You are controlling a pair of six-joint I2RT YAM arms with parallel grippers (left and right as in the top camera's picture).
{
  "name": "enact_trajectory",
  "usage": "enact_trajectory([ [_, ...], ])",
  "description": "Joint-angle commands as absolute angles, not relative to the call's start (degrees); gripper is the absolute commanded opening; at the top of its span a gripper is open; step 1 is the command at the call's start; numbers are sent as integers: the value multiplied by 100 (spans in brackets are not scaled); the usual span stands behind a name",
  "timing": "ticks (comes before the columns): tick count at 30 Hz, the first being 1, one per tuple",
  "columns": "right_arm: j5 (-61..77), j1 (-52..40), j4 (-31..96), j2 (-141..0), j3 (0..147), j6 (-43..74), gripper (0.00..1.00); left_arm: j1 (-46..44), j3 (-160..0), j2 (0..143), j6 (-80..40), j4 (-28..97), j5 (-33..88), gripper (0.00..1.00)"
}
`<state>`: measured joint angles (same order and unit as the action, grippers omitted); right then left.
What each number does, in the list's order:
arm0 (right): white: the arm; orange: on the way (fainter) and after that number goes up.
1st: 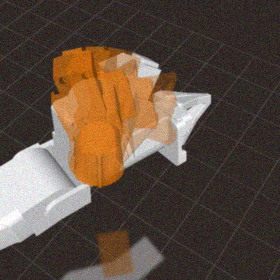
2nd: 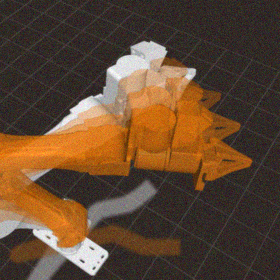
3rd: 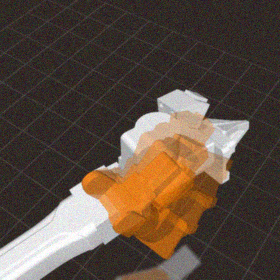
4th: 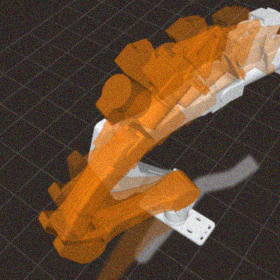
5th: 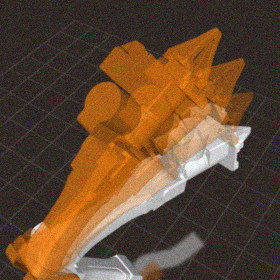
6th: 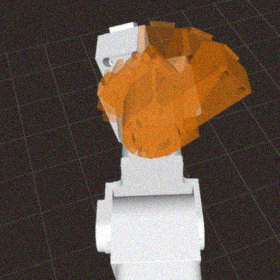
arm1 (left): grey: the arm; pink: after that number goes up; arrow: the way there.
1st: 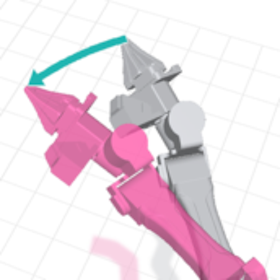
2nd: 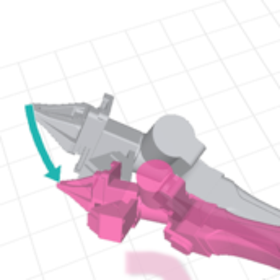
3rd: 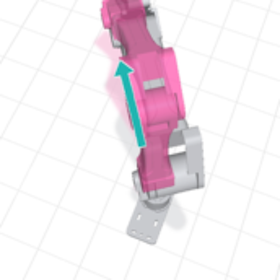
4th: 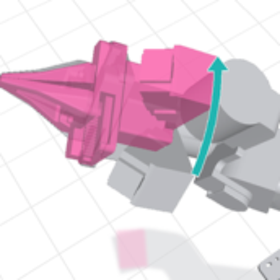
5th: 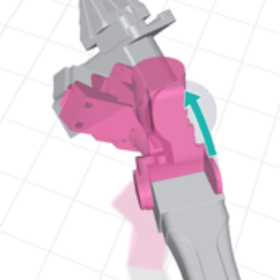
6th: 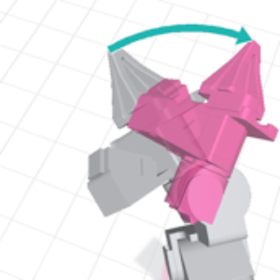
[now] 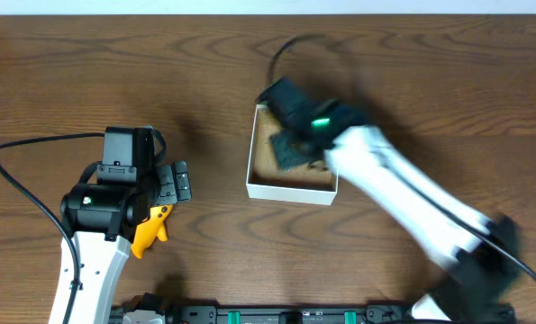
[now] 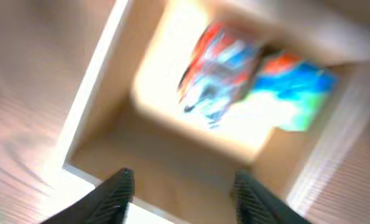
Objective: Pack container
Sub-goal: 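Withdraw the right gripper and move it over the orange round toy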
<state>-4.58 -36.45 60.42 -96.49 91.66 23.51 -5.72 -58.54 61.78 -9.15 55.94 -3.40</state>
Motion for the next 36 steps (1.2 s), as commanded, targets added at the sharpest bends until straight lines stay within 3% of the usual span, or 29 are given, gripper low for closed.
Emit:
enact_trajectory([
  [1, -707, -2630, 6340, -8691, 9345, 2783, 91, -554, -5970, 6173, -884, 5612, -351, 98],
  [2, -703, -2246, 6556, -8488, 9345, 2952, 99, -554, -5970, 6173, -884, 5612, -351, 98],
  [9, -683, 464, 8370, -7913, 9319, 3577, 99, -554, -5970, 6173, -884, 5612, -351, 98],
  [14, -666, 1693, 8589, -7915, 8779, 3487, 99, -554, -5970, 6173, -884, 5610, -351, 98],
  [25, -416, 2462, 6810, -7920, 6134, 3531, 99, -554, -5970, 6173, -886, 5618, -351, 98],
  [36, -454, 3138, 5201, -7950, 4731, 3459, 99, -554, -5970, 6173, -886, 5653, -351, 98],
])
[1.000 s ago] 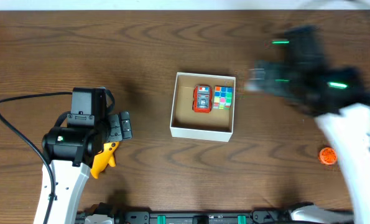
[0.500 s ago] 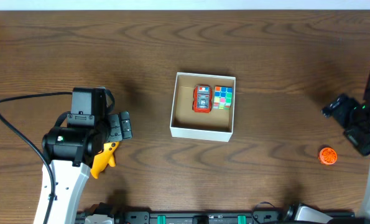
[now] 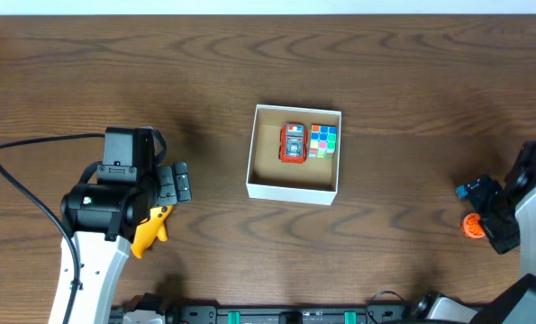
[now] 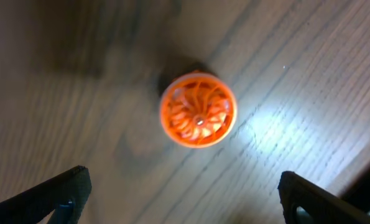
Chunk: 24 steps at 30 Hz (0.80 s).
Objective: Pack container
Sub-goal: 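Withdraw the right gripper and move it over the orange round toy, then grasp the orange round toy with the right gripper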
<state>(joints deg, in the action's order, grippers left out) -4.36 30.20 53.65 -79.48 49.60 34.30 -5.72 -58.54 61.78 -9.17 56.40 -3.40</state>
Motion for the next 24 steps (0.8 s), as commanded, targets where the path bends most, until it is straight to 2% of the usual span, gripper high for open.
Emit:
enact_trajectory([
  [1, -458, 3157, 5081, -7950, 4652, 3415, 99, -554, -5970, 6173, -886, 5653, -351, 98],
  [12, -733, 3232, 4305, -8001, 4274, 3269, 97, -554, -5970, 6173, -886, 5653, -351, 98],
  [24, -718, 3234, 3983, -9019, 4274, 3208, 97, -554, -5970, 6173, -886, 5653, -351, 98],
])
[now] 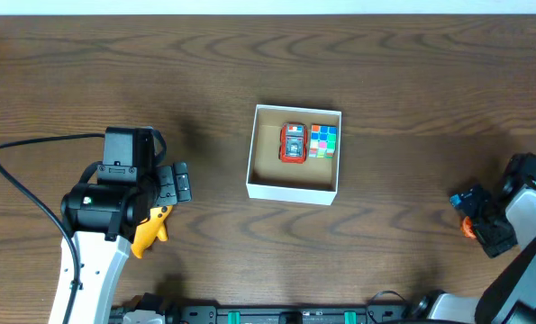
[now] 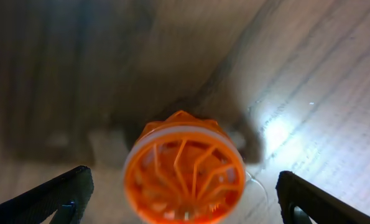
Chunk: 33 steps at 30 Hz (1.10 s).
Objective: Pack container
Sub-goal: 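Grasp the orange round toy with the right gripper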
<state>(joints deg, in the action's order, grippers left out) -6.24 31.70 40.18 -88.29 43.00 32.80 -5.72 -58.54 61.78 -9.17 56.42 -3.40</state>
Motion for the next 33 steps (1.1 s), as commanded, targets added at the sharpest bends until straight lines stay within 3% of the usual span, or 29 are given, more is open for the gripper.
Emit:
enact_trajectory([
  [1, -707, 3234, 3977, -9076, 4274, 3208, 97, -554, -5970, 6173, -886, 5655, -351, 98],
  [6, -707, 3234, 3940, -9216, 4274, 3208, 92, -554, -5970, 6173, -886, 5653, -349, 98],
  [13, -707, 3234, 3942, -9216, 4274, 3208, 60, -554, -5970, 6173, -886, 5653, -349, 98],
  [25, -703, 3216, 3951, -9214, 4276, 3208, 26, -554, -5970, 6173, -886, 5653, -349, 98],
  [29, -642, 3081, 4169, -9198, 4445, 3118, 8, -554, -5970, 6173, -886, 5653, -349, 98],
  [33, -534, 2668, 4558, -8989, 4919, 2849, 9, -554, -5970, 6173, -886, 5655, -351, 98],
])
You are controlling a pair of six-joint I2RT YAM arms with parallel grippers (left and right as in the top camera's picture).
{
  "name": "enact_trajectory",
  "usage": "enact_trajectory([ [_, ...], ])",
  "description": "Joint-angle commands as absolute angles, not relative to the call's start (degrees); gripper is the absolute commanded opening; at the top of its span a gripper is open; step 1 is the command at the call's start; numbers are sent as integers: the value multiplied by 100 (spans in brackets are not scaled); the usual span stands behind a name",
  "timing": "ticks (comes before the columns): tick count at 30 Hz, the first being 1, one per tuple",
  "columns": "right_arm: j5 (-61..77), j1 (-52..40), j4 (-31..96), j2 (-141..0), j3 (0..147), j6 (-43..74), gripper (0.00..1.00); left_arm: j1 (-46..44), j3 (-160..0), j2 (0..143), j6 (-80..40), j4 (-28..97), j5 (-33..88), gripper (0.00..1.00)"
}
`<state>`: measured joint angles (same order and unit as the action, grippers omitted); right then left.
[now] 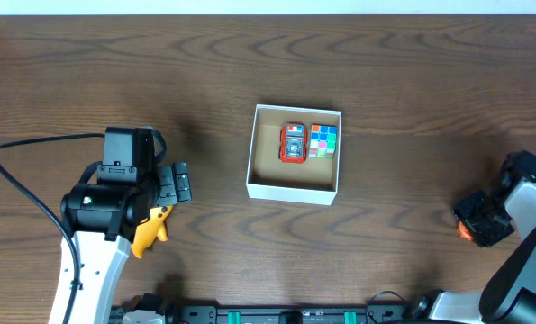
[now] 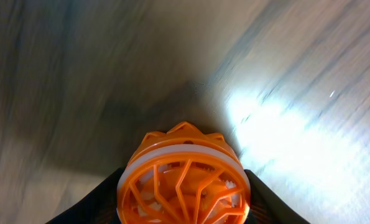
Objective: Pack container
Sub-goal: 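Grasp the orange round toy with the right gripper, then carry the orange toy with the right gripper over the box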
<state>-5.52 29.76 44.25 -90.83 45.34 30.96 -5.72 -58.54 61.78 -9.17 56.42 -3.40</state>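
A white open box (image 1: 294, 190) stands mid-table with a red toy (image 1: 293, 144) and a multicoloured cube (image 1: 323, 141) inside. At the far right my right gripper (image 1: 473, 225) is down at the table, shut on an orange spoked wheel-shaped piece (image 2: 183, 180). Only a sliver of the orange piece (image 1: 465, 232) shows from overhead. In the wrist view my right gripper (image 2: 183, 208) has dark fingers (image 2: 97, 208) pressed against both sides of the piece. My left gripper (image 1: 179, 184) rests at the left, away from the box, and its jaw gap is unclear.
A black cable (image 1: 20, 193) loops from the left arm across the left side of the wooden table (image 1: 412, 108). The right arm's wrist sits close to the table's right edge.
My right gripper's fingers stood wide on either side of the orange piece. Now they are closed against its sides. The left arm and the box contents have not moved.
My right gripper was over the box, above the red toy and cube. Then it was at the far right, open above the orange piece on the table. Then it was lower around the piece, and now it is shut on it.
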Motion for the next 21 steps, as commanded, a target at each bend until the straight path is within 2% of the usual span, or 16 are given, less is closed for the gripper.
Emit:
enact_trajectory([
  [1, -532, 2526, 4670, -8906, 5070, 2810, 9, -554, -5970, 6173, -886, 5653, -349, 98],
  [6, -532, 1431, 5273, -8436, 6110, 2543, 8, -554, -5970, 6173, -886, 5653, -349, 98],
  [9, -443, 537, 5577, -8307, 6845, 2342, 1, -554, -5970, 6173, -886, 5653, -349, 98],
  [11, -355, -49, 5712, -8315, 7244, 2300, 1, -554, -5970, 6173, -886, 5653, -349, 98],
  [17, -357, -1881, 5365, -8322, 7682, 2307, 1, -554, -5970, 6173, -886, 5653, -351, 98],
  [21, -357, -2768, 4991, -8440, 7682, 2152, 1, -554, -5970, 6173, -886, 5653, -351, 98],
])
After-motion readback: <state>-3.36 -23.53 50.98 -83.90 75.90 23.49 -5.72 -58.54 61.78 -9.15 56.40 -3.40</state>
